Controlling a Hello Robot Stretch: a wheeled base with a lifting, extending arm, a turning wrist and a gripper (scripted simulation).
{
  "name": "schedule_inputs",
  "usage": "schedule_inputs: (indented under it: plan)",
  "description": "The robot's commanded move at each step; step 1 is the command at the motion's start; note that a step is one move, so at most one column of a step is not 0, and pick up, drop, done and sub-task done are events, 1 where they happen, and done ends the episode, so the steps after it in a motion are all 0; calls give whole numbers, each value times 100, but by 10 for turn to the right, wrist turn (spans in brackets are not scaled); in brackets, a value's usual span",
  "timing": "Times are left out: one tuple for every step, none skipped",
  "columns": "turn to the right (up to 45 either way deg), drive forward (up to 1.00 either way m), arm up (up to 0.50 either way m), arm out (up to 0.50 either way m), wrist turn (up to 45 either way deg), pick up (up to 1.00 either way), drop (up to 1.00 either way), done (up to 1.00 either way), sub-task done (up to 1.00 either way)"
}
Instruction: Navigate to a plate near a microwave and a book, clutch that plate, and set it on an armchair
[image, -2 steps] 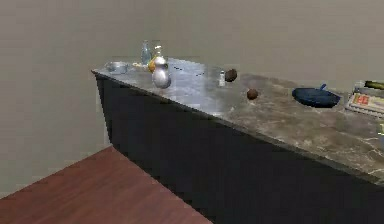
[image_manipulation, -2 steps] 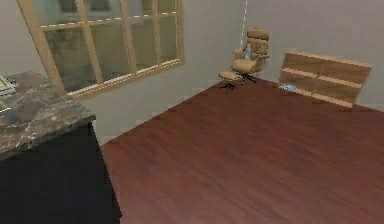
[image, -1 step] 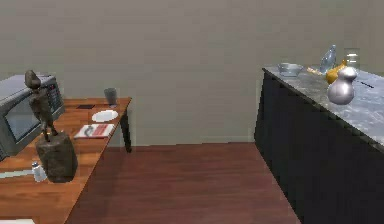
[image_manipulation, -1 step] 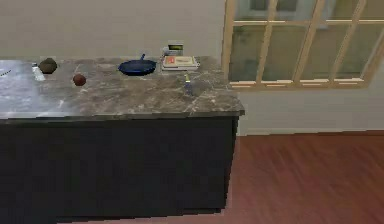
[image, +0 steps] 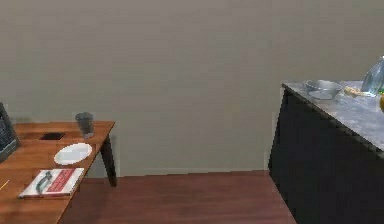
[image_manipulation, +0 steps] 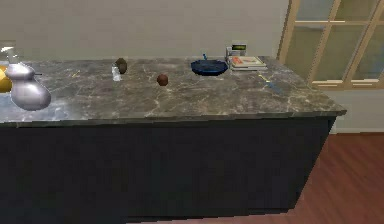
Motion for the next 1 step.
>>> schedule_inputs:
  plan:
    - [-30, 0, 0, 0, 0, 0, 0, 0, 0]
